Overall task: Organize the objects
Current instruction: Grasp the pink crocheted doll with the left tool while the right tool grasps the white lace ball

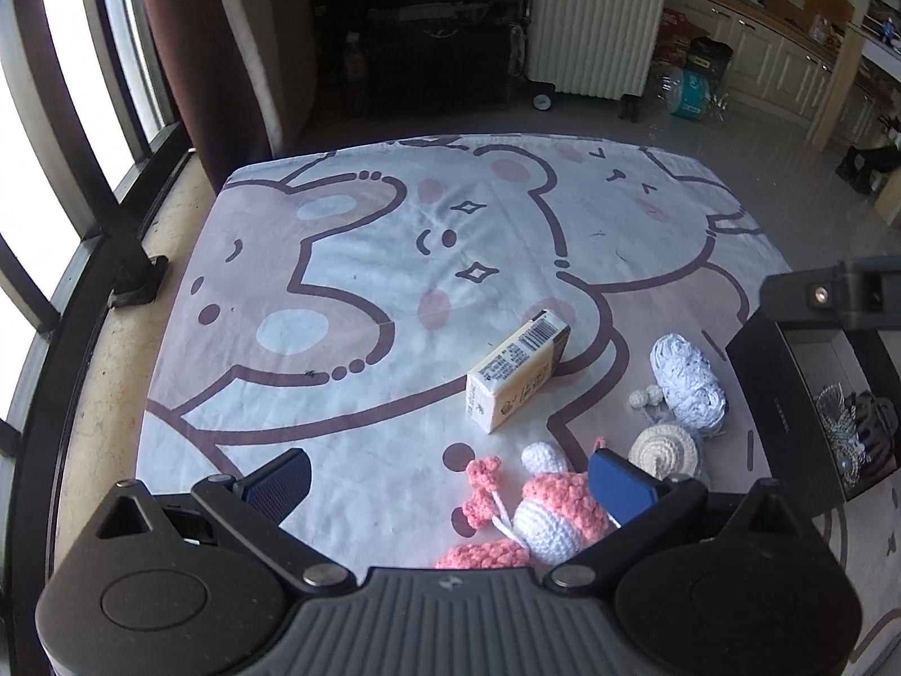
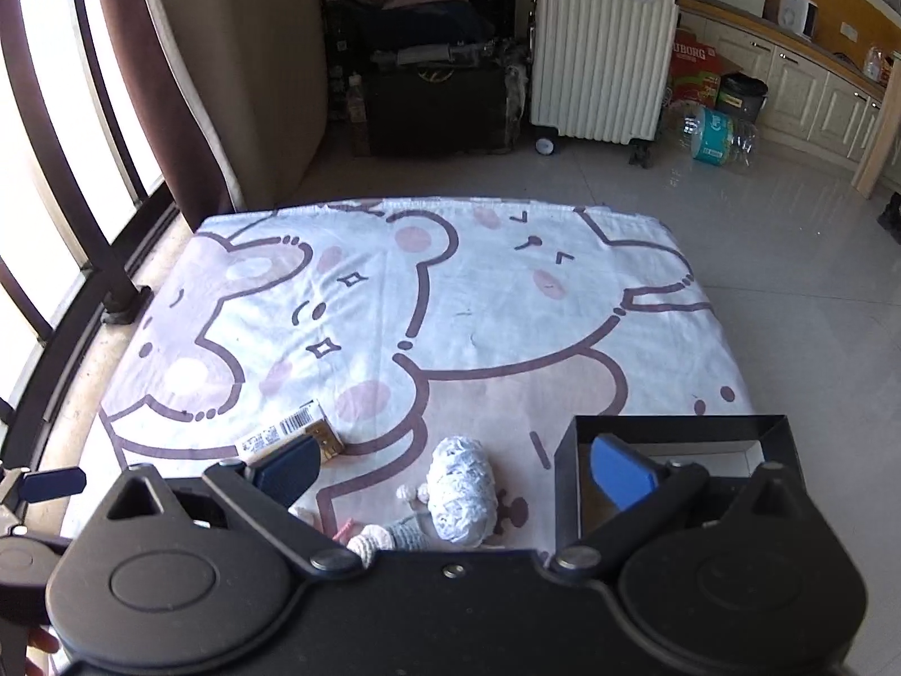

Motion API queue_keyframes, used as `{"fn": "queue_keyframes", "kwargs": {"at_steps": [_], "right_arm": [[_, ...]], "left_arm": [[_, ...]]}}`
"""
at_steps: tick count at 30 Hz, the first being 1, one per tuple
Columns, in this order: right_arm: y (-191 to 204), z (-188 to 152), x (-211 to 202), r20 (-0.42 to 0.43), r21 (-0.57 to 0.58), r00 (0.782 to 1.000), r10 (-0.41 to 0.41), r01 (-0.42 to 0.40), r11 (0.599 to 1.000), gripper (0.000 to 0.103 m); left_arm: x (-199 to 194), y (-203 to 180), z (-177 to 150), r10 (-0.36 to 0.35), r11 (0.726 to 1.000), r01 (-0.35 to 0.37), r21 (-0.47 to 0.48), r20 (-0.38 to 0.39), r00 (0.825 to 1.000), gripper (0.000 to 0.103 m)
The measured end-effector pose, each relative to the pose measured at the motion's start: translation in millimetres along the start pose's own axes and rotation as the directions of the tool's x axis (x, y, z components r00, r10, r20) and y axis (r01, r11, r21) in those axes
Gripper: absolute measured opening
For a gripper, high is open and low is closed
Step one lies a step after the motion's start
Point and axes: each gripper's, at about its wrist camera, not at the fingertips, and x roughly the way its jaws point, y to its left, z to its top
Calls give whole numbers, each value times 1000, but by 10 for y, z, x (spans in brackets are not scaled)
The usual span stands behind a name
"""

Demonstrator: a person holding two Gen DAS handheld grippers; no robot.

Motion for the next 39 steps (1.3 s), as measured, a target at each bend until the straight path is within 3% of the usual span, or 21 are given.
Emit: {"fn": "queue_keyframes", "kwargs": {"at_steps": [6,11,16,19,23,27,30,32,35,39], "right_arm": [[-4,-66,279,-28,70,999,39,-37,997,103],[-39,-147,373,42,127,994,102,-107,986,103],[20,-140,441,58,39,996,72,-75,996,103],[-37,-144,488,62,50,994,86,-89,995,103],[-138,-182,574,39,90,990,139,-142,986,103],[-200,-222,631,17,87,992,122,-123,989,103],[-276,-245,684,-4,100,995,95,-95,991,103],[-346,-260,711,-13,116,996,83,-81,990,103],[-440,-278,752,-43,154,991,125,-117,981,102],[-497,-283,793,-66,192,990,121,-107,976,77]], "left_arm": [[132,-37,-78,-33,990,33,134,-4,999,103],[242,-64,-157,-32,972,38,232,-30,999,103],[282,-65,-236,-104,952,108,287,-30,994,103],[297,-109,-277,-149,932,155,328,-44,988,103],[330,-198,-332,-137,901,151,406,-63,989,103],[351,-274,-377,-131,864,154,480,-81,988,103],[369,-334,-404,-128,834,157,530,-91,988,92],[399,-355,-406,-125,827,165,538,-111,986,81],[441,-358,-411,-143,825,200,529,-148,979,72],[510,-385,-445,-136,821,217,529,-188,973,60]]}}
